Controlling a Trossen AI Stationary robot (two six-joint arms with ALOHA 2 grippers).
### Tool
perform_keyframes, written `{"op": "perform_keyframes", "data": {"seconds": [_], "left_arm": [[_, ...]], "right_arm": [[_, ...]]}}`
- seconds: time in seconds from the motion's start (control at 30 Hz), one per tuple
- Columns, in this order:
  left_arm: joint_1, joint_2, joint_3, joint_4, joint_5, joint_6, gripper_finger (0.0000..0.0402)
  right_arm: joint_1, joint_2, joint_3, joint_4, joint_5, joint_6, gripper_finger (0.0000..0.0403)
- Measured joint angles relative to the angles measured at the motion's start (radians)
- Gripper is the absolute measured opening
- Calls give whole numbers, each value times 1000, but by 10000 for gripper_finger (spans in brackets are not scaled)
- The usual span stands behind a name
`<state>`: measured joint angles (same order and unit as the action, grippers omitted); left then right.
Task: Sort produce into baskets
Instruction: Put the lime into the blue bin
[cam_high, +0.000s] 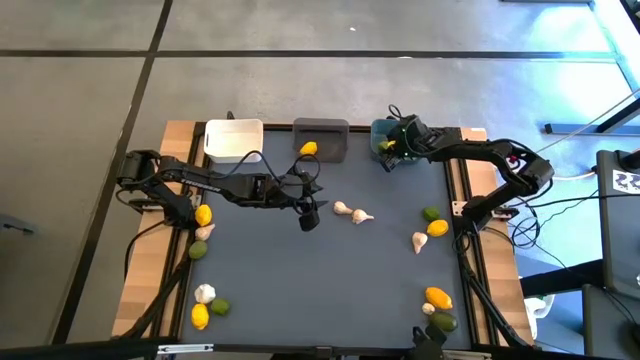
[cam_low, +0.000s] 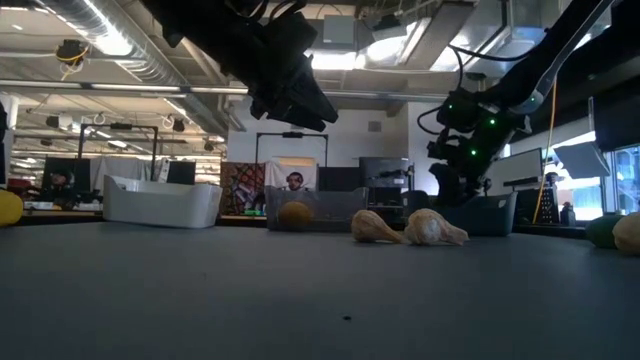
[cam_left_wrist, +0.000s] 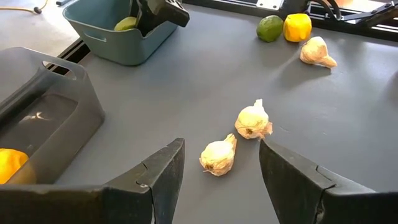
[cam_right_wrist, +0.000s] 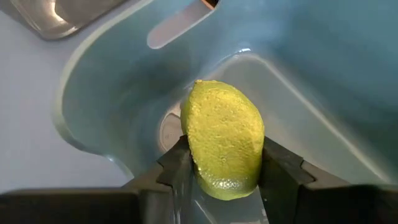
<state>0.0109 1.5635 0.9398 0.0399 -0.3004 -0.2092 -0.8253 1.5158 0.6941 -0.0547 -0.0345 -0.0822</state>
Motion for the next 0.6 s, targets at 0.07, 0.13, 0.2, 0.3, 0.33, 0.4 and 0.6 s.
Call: {"op": "perform_keyframes", "data": {"seconds": [0.07,0.13,0.2,0.3,0.33,0.4,0.6], "left_arm": [[0,0,0,0,0,0,202],[0,0,0,-1,0,0,202],[0,0,0,-1,0,0,202],[0,0,0,-2,0,1,202],[0,0,0,-2,0,1,202],[0,0,0,-4,0,1,202],[0,0,0,-4,0,1,202]], "right_arm": [[0,0,0,1,0,0,141],[0,0,0,1,0,3,141],[0,0,0,1,0,4,141],[0,0,0,1,0,16,141],[0,0,0,1,0,23,141],[0,0,0,1,0,25,146],[0,0,0,1,2,23,203]]}}
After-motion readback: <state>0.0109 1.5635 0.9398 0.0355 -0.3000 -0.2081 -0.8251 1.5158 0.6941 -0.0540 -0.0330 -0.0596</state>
